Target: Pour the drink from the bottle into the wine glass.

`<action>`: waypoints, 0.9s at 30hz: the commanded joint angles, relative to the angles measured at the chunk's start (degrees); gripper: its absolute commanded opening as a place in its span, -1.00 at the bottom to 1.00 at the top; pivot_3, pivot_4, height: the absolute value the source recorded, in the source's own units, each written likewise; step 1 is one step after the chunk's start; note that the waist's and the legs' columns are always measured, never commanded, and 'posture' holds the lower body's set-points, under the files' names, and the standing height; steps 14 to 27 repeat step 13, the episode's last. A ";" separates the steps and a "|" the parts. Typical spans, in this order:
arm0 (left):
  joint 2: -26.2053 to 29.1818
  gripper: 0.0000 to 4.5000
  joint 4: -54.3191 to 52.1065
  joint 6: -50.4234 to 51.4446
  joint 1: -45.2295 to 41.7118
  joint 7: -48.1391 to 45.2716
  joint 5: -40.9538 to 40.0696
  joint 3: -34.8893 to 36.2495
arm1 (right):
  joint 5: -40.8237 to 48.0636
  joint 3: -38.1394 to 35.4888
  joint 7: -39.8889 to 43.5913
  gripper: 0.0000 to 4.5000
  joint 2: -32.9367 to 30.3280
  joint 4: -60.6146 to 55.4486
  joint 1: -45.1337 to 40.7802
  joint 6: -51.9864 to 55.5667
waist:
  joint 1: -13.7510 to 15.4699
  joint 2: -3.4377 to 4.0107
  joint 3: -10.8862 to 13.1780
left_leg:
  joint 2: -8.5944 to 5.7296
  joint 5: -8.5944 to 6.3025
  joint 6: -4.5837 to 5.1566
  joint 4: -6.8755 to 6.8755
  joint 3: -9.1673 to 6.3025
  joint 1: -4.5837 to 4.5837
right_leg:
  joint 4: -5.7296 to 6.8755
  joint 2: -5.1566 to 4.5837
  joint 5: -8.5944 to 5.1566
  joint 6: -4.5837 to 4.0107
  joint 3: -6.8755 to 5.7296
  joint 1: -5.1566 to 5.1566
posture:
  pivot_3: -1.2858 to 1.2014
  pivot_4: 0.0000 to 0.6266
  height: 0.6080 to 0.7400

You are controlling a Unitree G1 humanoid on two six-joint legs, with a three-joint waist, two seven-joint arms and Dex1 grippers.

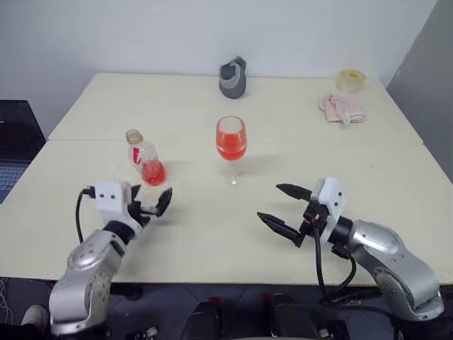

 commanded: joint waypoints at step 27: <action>-4.54 0.99 -6.61 1.62 1.31 9.16 6.87 -7.90 | -17.11 -2.09 -32.81 1.00 17.02 -6.91 9.01 6.19 | 0.09 0.01 -0.06 | -0.02 0.08 -0.14 -0.29 0.07 0.08 | -0.11 0.17 0.00 -0.01 0.13 -0.06 | 0.03 -0.52 1.00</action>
